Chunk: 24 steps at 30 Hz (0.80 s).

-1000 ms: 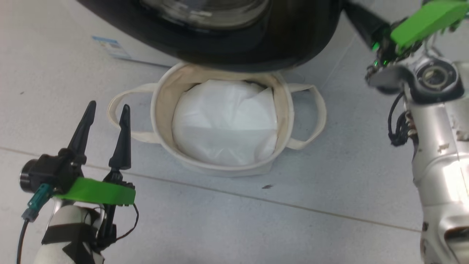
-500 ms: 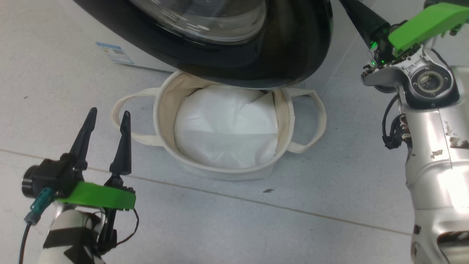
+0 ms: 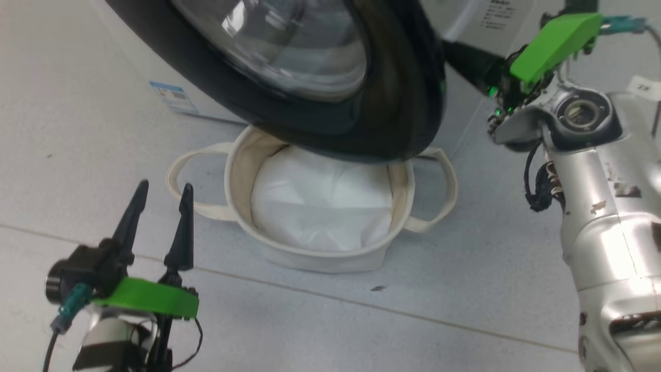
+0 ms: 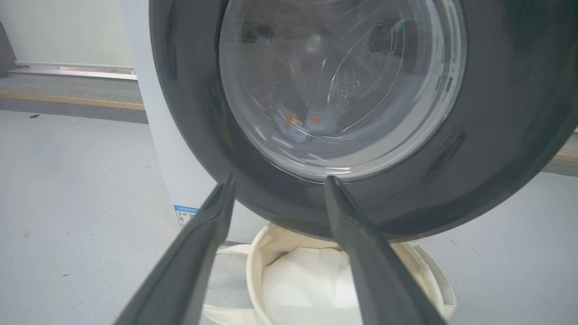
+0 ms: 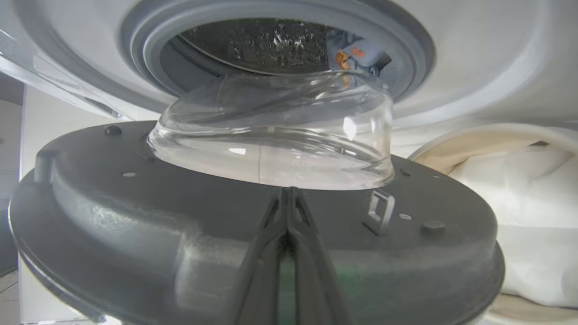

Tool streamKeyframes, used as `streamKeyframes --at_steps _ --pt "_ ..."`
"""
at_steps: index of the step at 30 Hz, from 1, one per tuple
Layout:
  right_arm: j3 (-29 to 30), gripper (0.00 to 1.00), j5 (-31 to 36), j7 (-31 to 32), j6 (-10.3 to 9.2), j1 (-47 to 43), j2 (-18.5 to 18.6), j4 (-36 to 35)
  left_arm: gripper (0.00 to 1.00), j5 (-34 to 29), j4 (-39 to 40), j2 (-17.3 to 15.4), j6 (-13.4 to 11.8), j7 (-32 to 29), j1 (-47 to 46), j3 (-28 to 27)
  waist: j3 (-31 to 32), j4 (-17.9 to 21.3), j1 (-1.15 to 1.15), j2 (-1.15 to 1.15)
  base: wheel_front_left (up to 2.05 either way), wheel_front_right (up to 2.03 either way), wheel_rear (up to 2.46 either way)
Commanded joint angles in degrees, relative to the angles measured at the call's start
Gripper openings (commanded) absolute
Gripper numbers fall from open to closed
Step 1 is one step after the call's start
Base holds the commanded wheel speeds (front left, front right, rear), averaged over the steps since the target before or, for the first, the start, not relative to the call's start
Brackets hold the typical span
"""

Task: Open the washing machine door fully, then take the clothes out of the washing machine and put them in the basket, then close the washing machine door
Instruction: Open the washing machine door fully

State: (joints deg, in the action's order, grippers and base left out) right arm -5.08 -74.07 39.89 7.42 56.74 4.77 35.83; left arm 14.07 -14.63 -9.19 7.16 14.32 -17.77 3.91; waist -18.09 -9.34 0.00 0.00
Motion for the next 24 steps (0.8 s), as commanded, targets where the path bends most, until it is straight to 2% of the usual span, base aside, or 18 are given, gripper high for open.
streamKeyframes --at_steps 1,6,11,19,24 --pt "-2.1 0.00 -1.5 2.5 0.07 -0.4 -1.9 -1.5 1.00 0.0 1.1 -1.2 0.3 0.7 0.6 -1.9 2.0 0.4 0.00 0.00 0.00 0.00 0.00" --pt "-6.8 0.00 -4.7 7.4 0.07 -4.7 -1.9 -1.1 1.00 0.6 0.2 -1.1 0.3 0.7 3.7 -3.0 6.1 0.3 0.00 0.00 0.00 0.00 0.00" --pt "-10.6 0.00 -6.8 8.9 0.07 -8.8 -1.9 -1.9 1.00 0.6 -0.7 -1.5 0.3 0.7 7.3 -3.9 10.3 -1.5 0.00 0.00 0.00 0.00 0.00" --pt "-14.3 0.00 -10.5 4.4 0.07 -12.2 -1.9 -4.2 1.00 0.0 -2.1 -1.6 0.3 0.7 10.2 -4.2 14.7 -7.4 0.00 0.00 0.00 0.00 0.00" --pt "-16.2 0.00 -12.1 2.4 0.07 -12.9 -1.9 -3.2 1.00 -0.2 -2.4 -1.7 0.3 0.7 11.1 -3.9 16.3 -11.2 0.00 0.00 0.00 0.00 0.00"
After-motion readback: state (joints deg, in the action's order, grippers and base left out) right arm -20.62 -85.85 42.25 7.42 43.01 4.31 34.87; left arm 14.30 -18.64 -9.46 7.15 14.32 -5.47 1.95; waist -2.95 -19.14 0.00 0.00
